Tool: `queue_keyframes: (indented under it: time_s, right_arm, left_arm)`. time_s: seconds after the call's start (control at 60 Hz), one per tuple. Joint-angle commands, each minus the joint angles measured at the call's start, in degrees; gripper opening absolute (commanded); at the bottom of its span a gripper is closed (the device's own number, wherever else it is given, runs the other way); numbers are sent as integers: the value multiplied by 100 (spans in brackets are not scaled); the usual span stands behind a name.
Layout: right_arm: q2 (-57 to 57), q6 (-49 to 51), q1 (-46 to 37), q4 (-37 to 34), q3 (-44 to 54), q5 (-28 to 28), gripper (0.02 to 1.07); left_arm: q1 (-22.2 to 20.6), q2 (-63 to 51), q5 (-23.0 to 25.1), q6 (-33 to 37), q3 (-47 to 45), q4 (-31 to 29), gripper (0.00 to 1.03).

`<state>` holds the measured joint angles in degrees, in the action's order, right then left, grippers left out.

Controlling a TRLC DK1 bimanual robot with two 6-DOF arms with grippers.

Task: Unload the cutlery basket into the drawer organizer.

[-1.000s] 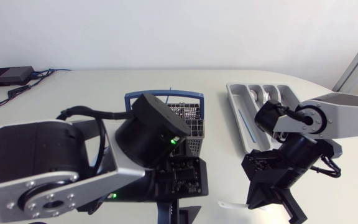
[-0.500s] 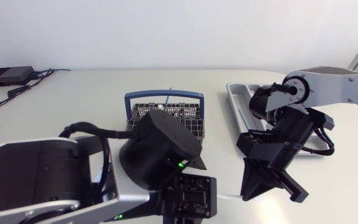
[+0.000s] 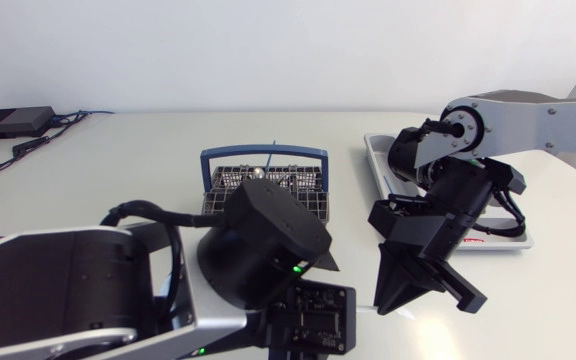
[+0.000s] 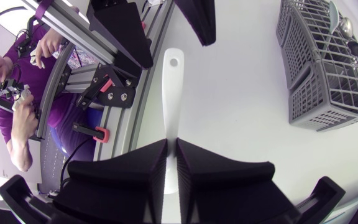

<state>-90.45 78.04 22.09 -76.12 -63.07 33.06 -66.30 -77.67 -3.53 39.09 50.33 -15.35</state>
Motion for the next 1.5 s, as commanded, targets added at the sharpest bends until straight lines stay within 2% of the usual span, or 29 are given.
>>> queue_keyframes:
  time_s: [0.0, 0.15, 0.417, 0.483, 0.817, 0.917, 1.317, 1.433, 1.483]
  right_arm:
    - [-157, 62, 68, -88, -118, 60, 8]
    - [-174, -17, 164, -61, -153, 69, 8]
    - [-192, -114, 226, 44, -180, 69, 8]
    - [-209, -122, 226, 53, -171, 69, 8]
    - [-192, -149, 226, 88, -171, 78, 8]
    - [-174, -149, 226, 106, -144, 78, 8]
    - [-113, -149, 217, 150, -48, 96, 8]
    - [-60, -219, 208, 317, 67, 87, 8]
    - [-42, -228, 208, 361, 119, 87, 8]
  left_arm:
    - [-23, -152, -16, 169, -111, 85, 85]
    - [-23, -310, -16, 222, -119, 173, 74]
    - [21, -345, -16, 257, -119, 252, 39]
    - [21, -354, -16, 248, -119, 261, 33]
    - [-5, -416, -16, 239, -119, 296, 23]
    - [-14, -416, -16, 231, -128, 296, 16]
    - [-58, -425, -16, 169, -119, 287, 17]
    - [-23, -398, -16, 99, -111, 279, 36]
    - [-5, -398, -25, 46, -111, 279, 52]
